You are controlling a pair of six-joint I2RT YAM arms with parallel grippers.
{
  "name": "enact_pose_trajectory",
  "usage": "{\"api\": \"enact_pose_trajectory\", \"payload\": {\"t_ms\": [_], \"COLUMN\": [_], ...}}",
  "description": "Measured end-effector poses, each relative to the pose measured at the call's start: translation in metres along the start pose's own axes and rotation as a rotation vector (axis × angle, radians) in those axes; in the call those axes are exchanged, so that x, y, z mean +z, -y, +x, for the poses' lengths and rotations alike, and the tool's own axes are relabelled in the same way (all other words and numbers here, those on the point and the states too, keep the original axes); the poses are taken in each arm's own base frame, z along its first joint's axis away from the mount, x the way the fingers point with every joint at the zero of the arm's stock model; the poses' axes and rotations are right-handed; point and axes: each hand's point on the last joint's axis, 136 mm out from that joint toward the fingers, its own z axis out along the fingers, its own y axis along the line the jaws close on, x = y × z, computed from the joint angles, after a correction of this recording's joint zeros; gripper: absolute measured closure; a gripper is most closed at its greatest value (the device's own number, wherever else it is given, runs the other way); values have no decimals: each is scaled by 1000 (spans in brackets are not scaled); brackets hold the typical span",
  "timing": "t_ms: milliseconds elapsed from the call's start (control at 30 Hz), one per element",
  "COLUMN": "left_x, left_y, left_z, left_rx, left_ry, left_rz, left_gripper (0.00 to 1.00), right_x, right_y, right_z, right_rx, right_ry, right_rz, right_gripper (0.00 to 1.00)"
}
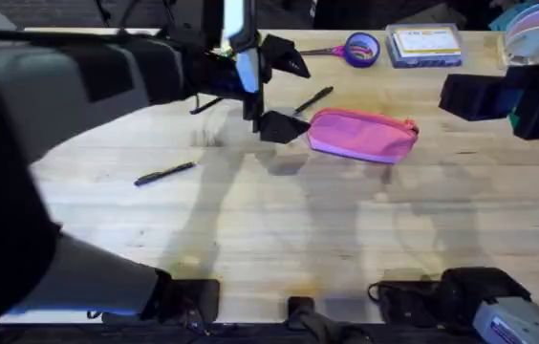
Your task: Unzip the bag, pick up the pens from the table one at a time and place them inside, then zip the bag closed.
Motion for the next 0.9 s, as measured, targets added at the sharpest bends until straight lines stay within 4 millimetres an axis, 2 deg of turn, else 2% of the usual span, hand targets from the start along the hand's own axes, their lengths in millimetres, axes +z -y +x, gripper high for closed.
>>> {"api": "enact_pose_trajectory", "payload": {"t_ms": [300,333,533,667,800,833,900], "left_x": [41,53,68,72,73,73,73], "left_y": [0,6,17,17,15,14,11], "left_z": [17,25,35,38,38,37,36], "left_rx": [-46,-67,-97,-95,-89,-84,-73], "left_ry": [24,23,13,15,20,23,28], "left_rz": [41,64,104,108,100,97,90], "left_gripper": [8,8,7,5,181,255,521], "right_x": [0,0,0,0,0,0,0], "right_y": [0,0,0,0,0,0,0], "right_z": [1,4,6,6,6,6,6], "right_rx": [0,1,1,1,1,1,1], "right_ry": [-2,-15,-23,-23,-23,-23,-23], "right_rz": [0,0,-1,-1,-1,-1,-1], "right_gripper": [3,3,3,4,3,3,3]}}
